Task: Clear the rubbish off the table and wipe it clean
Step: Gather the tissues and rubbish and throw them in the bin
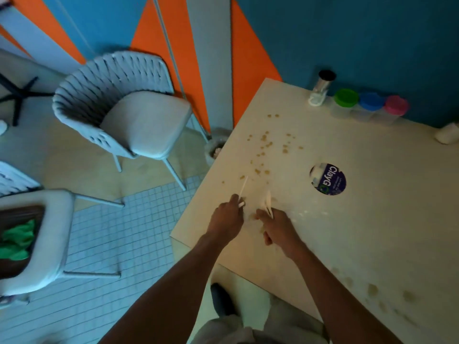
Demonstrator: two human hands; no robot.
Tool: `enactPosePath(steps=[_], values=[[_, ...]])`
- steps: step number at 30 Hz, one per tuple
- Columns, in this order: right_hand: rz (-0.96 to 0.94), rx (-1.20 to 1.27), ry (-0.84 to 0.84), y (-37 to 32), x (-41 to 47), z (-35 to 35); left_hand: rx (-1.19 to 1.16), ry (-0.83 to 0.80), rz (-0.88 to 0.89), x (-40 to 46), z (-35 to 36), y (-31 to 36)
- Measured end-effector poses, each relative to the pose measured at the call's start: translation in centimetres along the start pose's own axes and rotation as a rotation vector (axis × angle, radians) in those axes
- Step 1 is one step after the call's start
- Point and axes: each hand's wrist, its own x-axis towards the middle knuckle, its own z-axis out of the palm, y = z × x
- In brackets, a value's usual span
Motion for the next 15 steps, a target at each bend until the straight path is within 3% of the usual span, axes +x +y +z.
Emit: enactPosePath(steps=[7, 15], values=[[-0.013, 0.008, -0.089, -3.9, 1.4, 9.3, -0.064, 0.152, -0.112, -2.0, -5.2, -7.9], [-0.034, 0.039, -0.215, -8.8, 4.6, 19.0, -0.100, 0.148, -0.285, -0.4, -10.6, -17.7]])
